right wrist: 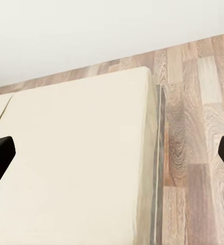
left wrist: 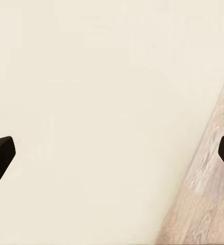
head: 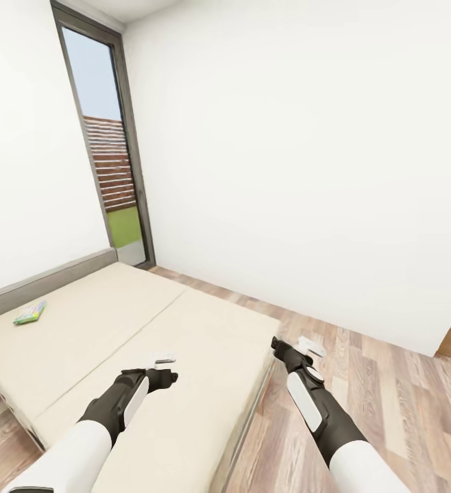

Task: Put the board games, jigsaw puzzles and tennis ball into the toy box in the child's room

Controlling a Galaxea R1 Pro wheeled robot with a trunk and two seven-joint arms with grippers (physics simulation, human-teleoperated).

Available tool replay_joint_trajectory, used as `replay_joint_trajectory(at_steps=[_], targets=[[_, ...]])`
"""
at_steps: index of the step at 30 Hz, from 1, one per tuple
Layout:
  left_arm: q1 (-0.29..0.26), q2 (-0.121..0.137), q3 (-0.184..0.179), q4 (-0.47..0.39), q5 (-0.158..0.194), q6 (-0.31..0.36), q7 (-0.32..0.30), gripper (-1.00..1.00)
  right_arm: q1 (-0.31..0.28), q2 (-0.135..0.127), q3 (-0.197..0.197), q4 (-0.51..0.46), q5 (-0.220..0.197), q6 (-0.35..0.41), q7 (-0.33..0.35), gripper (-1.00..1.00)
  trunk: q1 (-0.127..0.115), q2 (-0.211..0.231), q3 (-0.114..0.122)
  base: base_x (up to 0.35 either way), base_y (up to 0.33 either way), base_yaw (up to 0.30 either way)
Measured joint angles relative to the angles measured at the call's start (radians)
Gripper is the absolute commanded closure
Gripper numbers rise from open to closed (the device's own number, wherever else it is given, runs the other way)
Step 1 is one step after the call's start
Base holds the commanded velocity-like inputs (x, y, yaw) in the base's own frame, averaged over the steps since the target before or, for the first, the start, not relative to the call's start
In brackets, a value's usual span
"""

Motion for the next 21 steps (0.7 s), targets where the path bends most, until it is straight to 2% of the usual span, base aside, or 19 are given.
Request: replay_joint_trajectory(at_steps=[13, 21], targets=[[0.000, 0.000, 0.000, 0.000, 0.000, 0.000, 0.000, -1.00, 0.000, 0.000, 0.002, 0.000, 0.004, -0.002, 0.000, -1.00, 0.000, 0.000, 0.000, -0.005, 0.020, -0.037], [0.000, 0.000, 0.000, 0.000, 0.000, 0.000, 0.000, -1.00, 0.000, 0.000, 0.002, 0.000, 0.002, -0.003, 0.000, -1.00, 0.000, 0.000, 0.000, -0.065, 0.095, -0.002]])
